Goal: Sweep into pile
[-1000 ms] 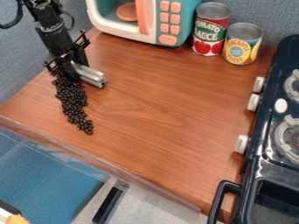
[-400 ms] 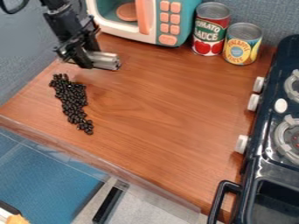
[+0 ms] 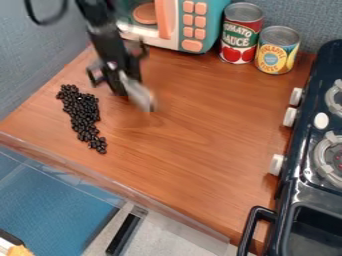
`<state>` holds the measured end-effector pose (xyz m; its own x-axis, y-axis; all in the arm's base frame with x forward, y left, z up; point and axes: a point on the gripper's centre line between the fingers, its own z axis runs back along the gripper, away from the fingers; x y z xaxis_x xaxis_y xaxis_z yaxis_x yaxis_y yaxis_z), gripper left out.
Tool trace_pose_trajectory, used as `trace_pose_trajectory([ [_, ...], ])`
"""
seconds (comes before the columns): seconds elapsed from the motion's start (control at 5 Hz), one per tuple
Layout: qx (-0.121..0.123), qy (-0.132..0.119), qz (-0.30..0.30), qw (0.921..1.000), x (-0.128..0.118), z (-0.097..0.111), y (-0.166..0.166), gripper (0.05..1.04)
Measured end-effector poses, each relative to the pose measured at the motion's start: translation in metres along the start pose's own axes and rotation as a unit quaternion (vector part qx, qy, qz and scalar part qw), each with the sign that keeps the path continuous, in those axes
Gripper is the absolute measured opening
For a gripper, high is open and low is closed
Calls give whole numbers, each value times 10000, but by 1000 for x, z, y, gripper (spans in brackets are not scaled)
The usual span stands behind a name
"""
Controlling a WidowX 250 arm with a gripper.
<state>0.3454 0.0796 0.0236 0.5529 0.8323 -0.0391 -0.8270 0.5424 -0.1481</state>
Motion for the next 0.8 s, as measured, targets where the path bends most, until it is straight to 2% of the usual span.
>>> trace_pose_trajectory([
  [0.2, -18, -105, -610, 9981, -24, 3, -4, 388],
  [0.6, 148, 215, -1048, 9942, -55, -2, -15, 388],
  [0.8, 230, 183, -1307, 9910, -63, -3, -19, 424],
])
